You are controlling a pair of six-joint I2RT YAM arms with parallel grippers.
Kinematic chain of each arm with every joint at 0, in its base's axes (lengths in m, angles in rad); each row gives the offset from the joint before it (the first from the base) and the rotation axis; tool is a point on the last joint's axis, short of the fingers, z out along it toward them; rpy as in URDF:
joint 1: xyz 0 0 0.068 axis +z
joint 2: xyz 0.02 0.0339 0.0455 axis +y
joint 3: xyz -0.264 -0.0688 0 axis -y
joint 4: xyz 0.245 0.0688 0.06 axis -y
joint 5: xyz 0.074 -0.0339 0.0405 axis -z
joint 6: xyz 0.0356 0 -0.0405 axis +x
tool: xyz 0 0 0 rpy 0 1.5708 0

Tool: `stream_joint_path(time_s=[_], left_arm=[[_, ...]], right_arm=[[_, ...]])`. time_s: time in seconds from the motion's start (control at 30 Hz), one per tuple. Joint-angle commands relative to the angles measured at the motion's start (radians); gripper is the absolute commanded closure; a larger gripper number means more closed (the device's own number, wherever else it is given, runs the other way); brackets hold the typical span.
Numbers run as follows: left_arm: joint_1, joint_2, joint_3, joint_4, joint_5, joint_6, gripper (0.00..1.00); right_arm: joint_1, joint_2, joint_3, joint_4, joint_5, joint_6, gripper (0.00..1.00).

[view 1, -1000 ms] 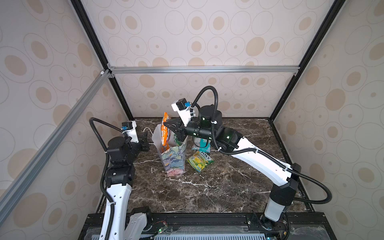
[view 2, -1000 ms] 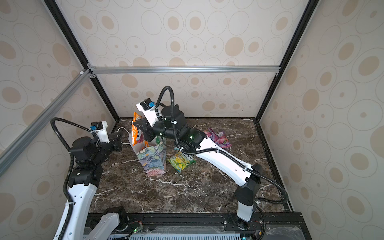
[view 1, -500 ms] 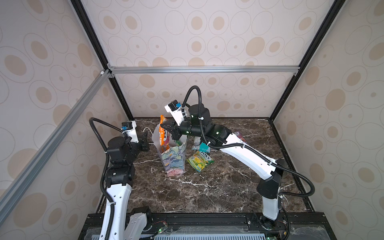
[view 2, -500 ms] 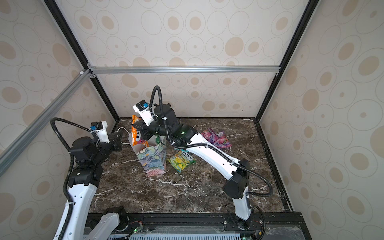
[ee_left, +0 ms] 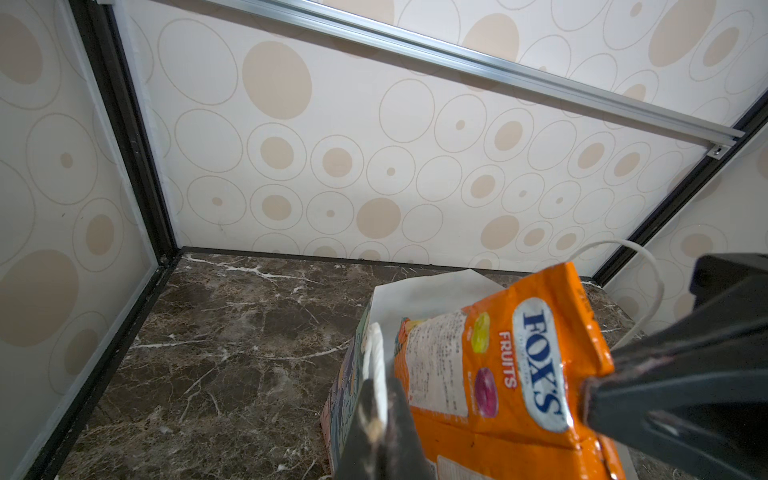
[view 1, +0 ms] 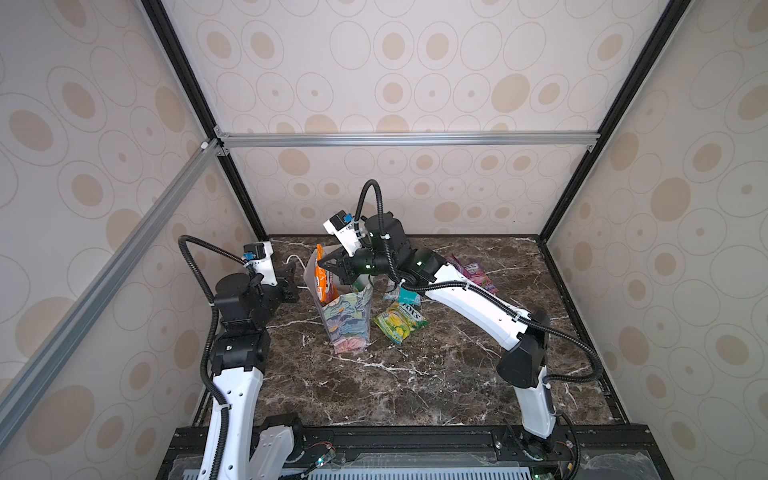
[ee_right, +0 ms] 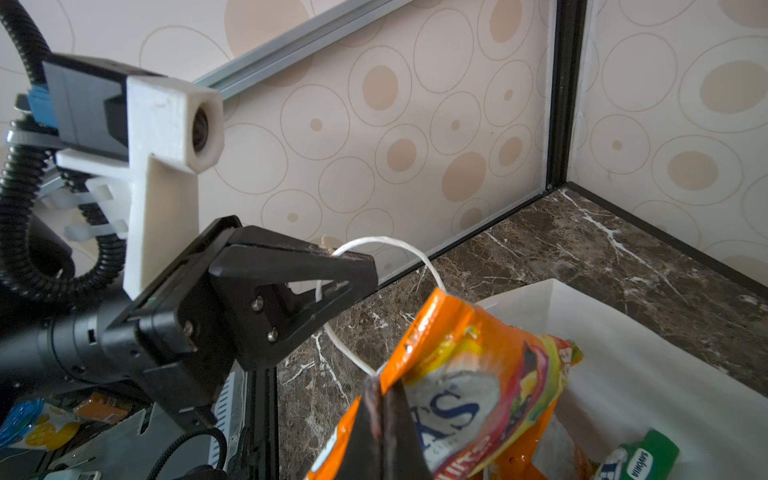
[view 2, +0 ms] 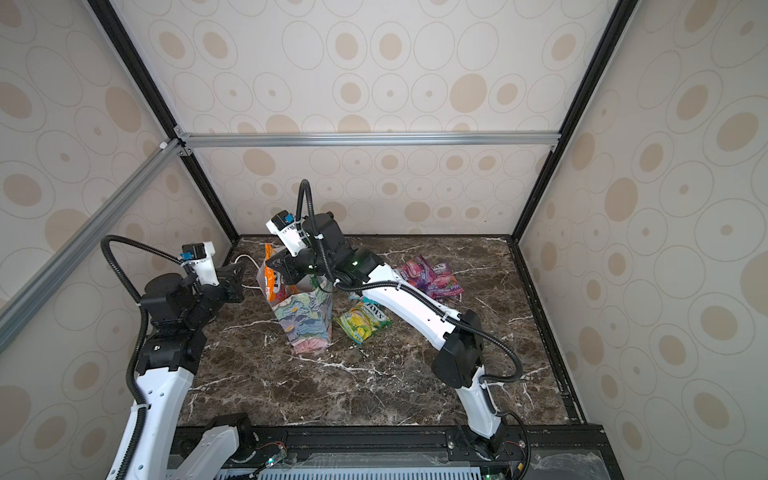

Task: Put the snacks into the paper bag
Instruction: 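Lower the orange packet into the bag and open the right gripper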

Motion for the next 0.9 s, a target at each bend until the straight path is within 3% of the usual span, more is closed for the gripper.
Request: stream_joint_path(time_s=[0.0,0.17,0.37,0.47,0.73,0.87], left_arm=[[0.003,-0.017,0.014,0.009,0.003,0.015,1.00],[0.003,-0.015,0.015,0.009,0.003,0.014,1.00],[0.002,-0.014,0.014,0.007,-0.003,0.016,1.00],[0.002,-0.013,0.014,0.007,-0.004,0.016,1.00],[0.002,-0.012,0.017,0.006,-0.007,0.018,1.00],[0.002,-0.010,0.016,0.006,-0.009,0.018,1.00]], right_arm=[[-0.013,0.006,0.010,0.043,-0.050,0.035,1.00],[-0.025,0.052,0.065,-0.045,-0.038,0.048,1.00],[-0.025,0.140,0.193,-0.141,-0.106,0.058,1.00],[-0.025,0.156,0.220,-0.175,-0.073,0.044,0.99],[-0.025,0.135,0.236,-0.220,0.022,-0.004,0.73],[-0.025,0.116,0.234,-0.228,0.033,-0.020,0.71]])
